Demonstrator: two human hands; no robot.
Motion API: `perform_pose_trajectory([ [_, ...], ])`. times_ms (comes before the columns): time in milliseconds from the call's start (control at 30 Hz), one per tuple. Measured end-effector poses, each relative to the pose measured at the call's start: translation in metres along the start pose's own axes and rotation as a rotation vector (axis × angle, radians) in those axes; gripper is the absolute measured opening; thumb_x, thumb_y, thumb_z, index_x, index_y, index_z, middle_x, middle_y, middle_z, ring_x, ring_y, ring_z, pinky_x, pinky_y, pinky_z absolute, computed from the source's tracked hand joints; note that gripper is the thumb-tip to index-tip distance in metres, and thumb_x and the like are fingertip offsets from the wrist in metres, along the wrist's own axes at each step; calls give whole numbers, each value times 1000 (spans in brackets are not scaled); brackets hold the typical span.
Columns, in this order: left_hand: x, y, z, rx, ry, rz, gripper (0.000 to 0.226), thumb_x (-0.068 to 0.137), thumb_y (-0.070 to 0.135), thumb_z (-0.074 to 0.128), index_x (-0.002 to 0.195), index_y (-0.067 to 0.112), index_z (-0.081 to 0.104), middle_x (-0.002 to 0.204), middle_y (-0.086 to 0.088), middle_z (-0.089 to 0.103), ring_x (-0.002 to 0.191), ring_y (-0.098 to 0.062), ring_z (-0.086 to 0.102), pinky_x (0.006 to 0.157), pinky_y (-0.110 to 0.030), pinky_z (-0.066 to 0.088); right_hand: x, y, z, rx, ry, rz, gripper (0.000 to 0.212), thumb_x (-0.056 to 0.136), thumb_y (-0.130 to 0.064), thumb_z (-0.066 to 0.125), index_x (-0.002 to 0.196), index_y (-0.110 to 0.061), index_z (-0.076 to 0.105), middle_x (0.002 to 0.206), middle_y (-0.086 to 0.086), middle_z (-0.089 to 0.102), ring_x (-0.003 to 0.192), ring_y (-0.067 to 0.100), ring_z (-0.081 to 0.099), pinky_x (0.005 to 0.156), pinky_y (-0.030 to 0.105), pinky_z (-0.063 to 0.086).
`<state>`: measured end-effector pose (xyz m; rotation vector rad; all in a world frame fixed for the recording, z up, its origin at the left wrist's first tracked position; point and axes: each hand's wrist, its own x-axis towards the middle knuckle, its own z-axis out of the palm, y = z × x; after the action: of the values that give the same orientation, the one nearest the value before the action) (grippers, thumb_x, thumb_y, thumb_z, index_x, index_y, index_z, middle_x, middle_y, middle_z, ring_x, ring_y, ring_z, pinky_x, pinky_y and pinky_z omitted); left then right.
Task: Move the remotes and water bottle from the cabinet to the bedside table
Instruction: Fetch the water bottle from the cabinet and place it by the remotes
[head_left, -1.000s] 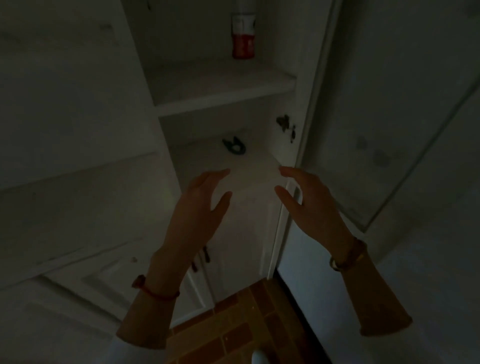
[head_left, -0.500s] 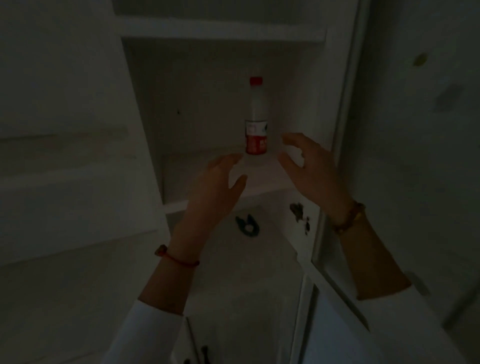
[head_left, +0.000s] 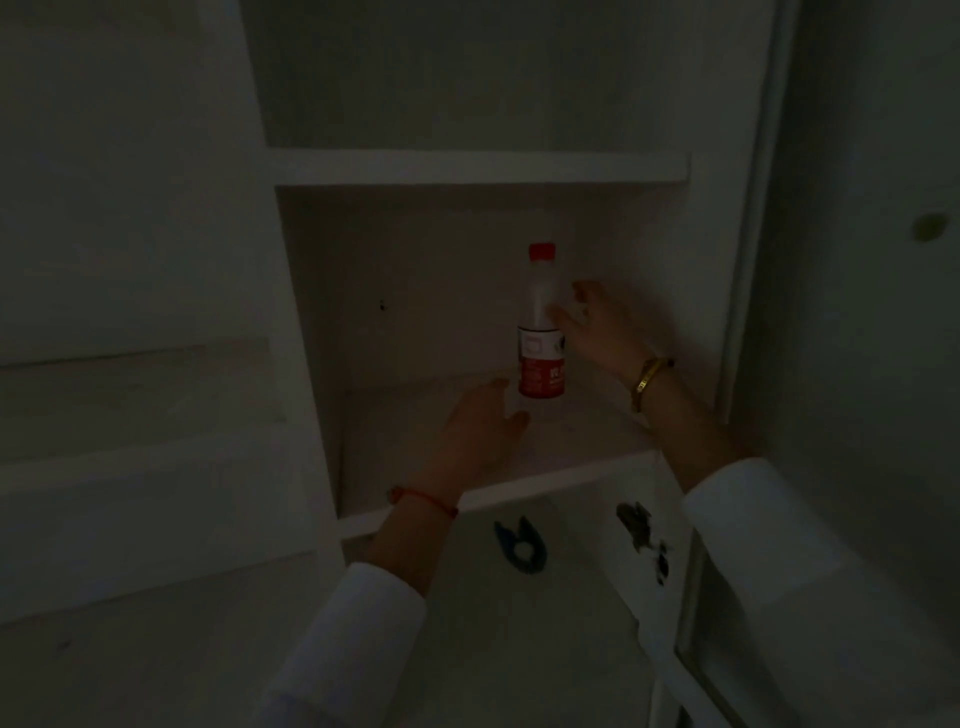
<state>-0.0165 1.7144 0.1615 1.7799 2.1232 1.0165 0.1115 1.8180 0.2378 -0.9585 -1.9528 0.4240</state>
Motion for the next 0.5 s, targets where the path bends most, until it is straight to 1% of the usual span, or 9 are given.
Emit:
perform_pose_trajectory([
  [67, 9, 0, 1, 9, -35, -17, 68, 93, 40, 52, 150, 15, 23, 153, -8, 34, 138, -22, 35, 115, -34, 28, 9, 6, 6, 21, -32, 14, 62, 90, -36, 58, 136, 1, 39, 136, 20, 49, 124, 34, 49, 104, 42, 40],
  [133, 16, 0, 3, -13, -51, -9, 64, 95, 36, 51, 149, 14, 24, 151, -8, 36, 136, -22, 38, 112, -27, 28, 16, 11, 11, 57, -57, 40, 63, 89, -38, 59, 136, -1, 39, 135, 17, 51, 122, 31, 51, 102, 41, 42],
  [200, 20, 0, 4, -23, -56, 4, 61, 95, 32, 51, 148, 14, 26, 149, -9, 40, 134, -22, 40, 106, -23, 29, 22, 18, 16, 103, -69, 62, 64, 86, -40, 62, 134, -4, 41, 130, 13, 56, 118, 28, 56, 98, 42, 46],
  [233, 22, 0, 5, -20, -59, 2, 62, 95, 32, 51, 148, 14, 25, 149, -9, 40, 134, -22, 40, 107, -24, 29, 24, 21, 18, 123, -74, 76, 63, 85, -42, 63, 132, -5, 43, 126, 11, 58, 114, 26, 58, 94, 40, 49],
  [300, 25, -1, 6, -34, -70, -2, 62, 95, 32, 52, 149, 15, 25, 148, -10, 40, 134, -22, 41, 108, -25, 30, 27, 25, 20, 112, -92, 91, 59, 84, -45, 62, 126, -6, 47, 114, 6, 61, 103, 20, 61, 79, 29, 48],
  [333, 26, 0, 7, -52, -74, 2, 61, 95, 31, 52, 148, 16, 27, 147, -10, 43, 132, -22, 43, 105, -23, 31, 27, 26, 21, 98, -94, 82, 55, 85, -45, 62, 123, -6, 50, 108, 3, 62, 98, 18, 61, 72, 23, 44],
  [367, 26, 0, 7, -66, -71, 7, 59, 95, 30, 53, 147, 17, 29, 145, -10, 45, 130, -22, 45, 101, -20, 32, 26, 27, 21, 100, -87, 68, 52, 85, -44, 62, 119, -6, 52, 104, 2, 62, 95, 18, 62, 67, 21, 43],
  [433, 24, 2, 7, -85, -59, 13, 57, 94, 29, 53, 146, 18, 31, 142, -10, 48, 127, -21, 47, 94, -17, 31, 25, 26, 21, 119, -65, 51, 51, 83, -44, 64, 114, -6, 54, 100, 2, 63, 93, 20, 64, 69, 24, 45],
  [500, 20, 2, 7, -110, -46, 11, 57, 95, 30, 53, 146, 18, 31, 141, -9, 49, 126, -20, 48, 91, -16, 30, 20, 23, 18, 137, -34, 28, 50, 83, -45, 65, 112, -5, 55, 99, 4, 65, 92, 21, 65, 71, 28, 48],
])
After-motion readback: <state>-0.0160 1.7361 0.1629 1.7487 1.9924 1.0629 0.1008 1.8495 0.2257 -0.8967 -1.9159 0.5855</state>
